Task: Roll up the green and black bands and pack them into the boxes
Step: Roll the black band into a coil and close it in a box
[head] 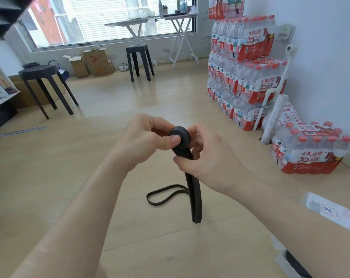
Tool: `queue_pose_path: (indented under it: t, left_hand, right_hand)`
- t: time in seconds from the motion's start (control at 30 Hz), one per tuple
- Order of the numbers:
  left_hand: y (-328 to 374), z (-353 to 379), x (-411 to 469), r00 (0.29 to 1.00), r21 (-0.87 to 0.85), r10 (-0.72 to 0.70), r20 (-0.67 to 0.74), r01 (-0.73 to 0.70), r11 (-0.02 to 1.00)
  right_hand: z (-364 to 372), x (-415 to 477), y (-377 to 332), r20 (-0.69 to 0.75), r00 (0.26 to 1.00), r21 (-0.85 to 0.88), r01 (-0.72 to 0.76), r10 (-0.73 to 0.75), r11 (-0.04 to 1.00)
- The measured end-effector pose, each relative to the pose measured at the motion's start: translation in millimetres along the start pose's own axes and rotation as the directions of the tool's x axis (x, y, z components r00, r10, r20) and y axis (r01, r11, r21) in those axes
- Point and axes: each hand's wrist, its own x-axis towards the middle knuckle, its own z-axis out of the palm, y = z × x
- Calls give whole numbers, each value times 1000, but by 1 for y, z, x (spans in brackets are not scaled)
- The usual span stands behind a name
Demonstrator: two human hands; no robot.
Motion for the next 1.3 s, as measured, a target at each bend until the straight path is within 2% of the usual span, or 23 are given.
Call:
queue_pose_path:
  t: [0.07, 0.13, 0.23, 0.33, 0.43, 0.5, 0.6, 0.67, 0.77, 0.83, 0.9, 0.97, 1.1, 1.23, 1.3]
  left_hand:
    - [0, -3, 0, 1000, 9, 11, 1, -11, 1000]
    - [0, -4, 0, 1000, 43, 26, 12, -26, 999]
    - [1, -6, 0, 996, 145, 74, 53, -81, 986]
    - [3, -7, -2, 987, 244, 127, 94, -146, 959]
    - [7, -1, -4, 968, 412, 201, 151, -247, 877]
    - [9, 4, -4, 957, 501, 222, 189, -288, 816]
    - [7, 7, -3, 951, 541, 249, 183, -309, 782]
    - [4, 10, -2, 955, 465, 272, 121, -296, 834]
    - [-4, 11, -1, 982, 70, 176, 68, -181, 981]
    - [-12, 13, 0, 980, -163, 127, 150, -102, 981]
    - [-16, 15, 0, 974, -301, 110, 198, -46, 953]
    - [-15, 18, 1, 976, -313, 104, 193, -39, 949]
    - [-12, 16, 2, 979, -205, 122, 164, -87, 975]
    - [-6, 18, 1, 982, -24, 154, 112, -153, 988]
    - [-5, 16, 1, 981, -29, 164, 100, -162, 986]
  right_hand:
    - [-3, 2, -3, 9, 999, -103, 32, -31, 994]
    - [-7, 4, -5, 66, 998, -127, 22, -14, 992]
    - [-14, 5, -7, 232, 968, 65, -116, 98, 991]
    - [-25, 8, -3, 352, 919, 237, -270, 176, 933]
    - [-26, 9, -1, 382, 887, 369, -405, 260, 837]
    - [-22, 9, 1, 374, 877, 364, -437, 301, 822]
    - [-21, 9, 5, 369, 878, 439, -454, 305, 775]
    - [-26, 10, 4, 366, 884, 525, -455, 291, 719]
    - [-32, 12, 4, 371, 900, 676, -431, 230, 598]
    - [-35, 12, 5, 380, 905, 737, -421, 190, 529]
    - [-37, 12, 6, 399, 904, 761, -419, 152, 496]
    - [-39, 12, 7, 413, 902, 770, -421, 128, 480]
    - [-41, 11, 10, 423, 897, 768, -428, 125, 477]
    - [-40, 11, 10, 428, 890, 715, -439, 155, 544]
    - [-39, 10, 8, 461, 875, 646, -444, 146, 621]
